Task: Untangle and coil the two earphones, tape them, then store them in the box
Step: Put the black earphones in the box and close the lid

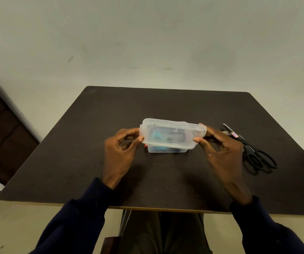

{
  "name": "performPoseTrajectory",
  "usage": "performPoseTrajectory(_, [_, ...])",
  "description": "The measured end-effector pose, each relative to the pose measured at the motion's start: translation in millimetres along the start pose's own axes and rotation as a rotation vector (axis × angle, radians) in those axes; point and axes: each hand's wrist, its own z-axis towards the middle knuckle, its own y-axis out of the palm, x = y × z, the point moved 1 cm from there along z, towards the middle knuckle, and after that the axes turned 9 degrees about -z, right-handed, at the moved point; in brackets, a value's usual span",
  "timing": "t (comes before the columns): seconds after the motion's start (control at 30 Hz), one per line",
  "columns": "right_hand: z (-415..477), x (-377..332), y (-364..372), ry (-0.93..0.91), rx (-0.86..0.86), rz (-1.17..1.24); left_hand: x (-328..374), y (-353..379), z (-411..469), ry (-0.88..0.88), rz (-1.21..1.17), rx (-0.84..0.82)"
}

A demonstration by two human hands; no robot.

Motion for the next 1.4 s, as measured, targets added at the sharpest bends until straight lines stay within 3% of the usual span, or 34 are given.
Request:
performPoseTrajectory(0.23, [15, 7, 11, 0.190, -0.075, 0.028, -8, 7, 6, -0.030, 0.052, -0.024])
performPoseTrajectory(0.47, [37, 26, 37, 0.148, -0.207, -0.194, -15, 18, 22, -0.269, -0.014, 0.008])
performPoseTrajectory(0.6, [47, 31, 47, 0.217, -0.295, -0.284, -15, 24, 33, -0.365, 0.020, 0.008])
performPoseTrajectory(1.13, [58, 43, 62, 0.326, -0.432, -0.344, -20, 28, 48, -0.580, -0.169, -0.012])
performPoseTrajectory(1.23, [60, 39, 60, 0.327, -0.442, -0.301, -18, 25, 57, -0.627, -0.250, -0.097])
performPoseTrajectory(1.4, [53, 38, 63, 0.272, -0.385, -0.303, -17, 35, 64, -0.505, 0.004, -0.280])
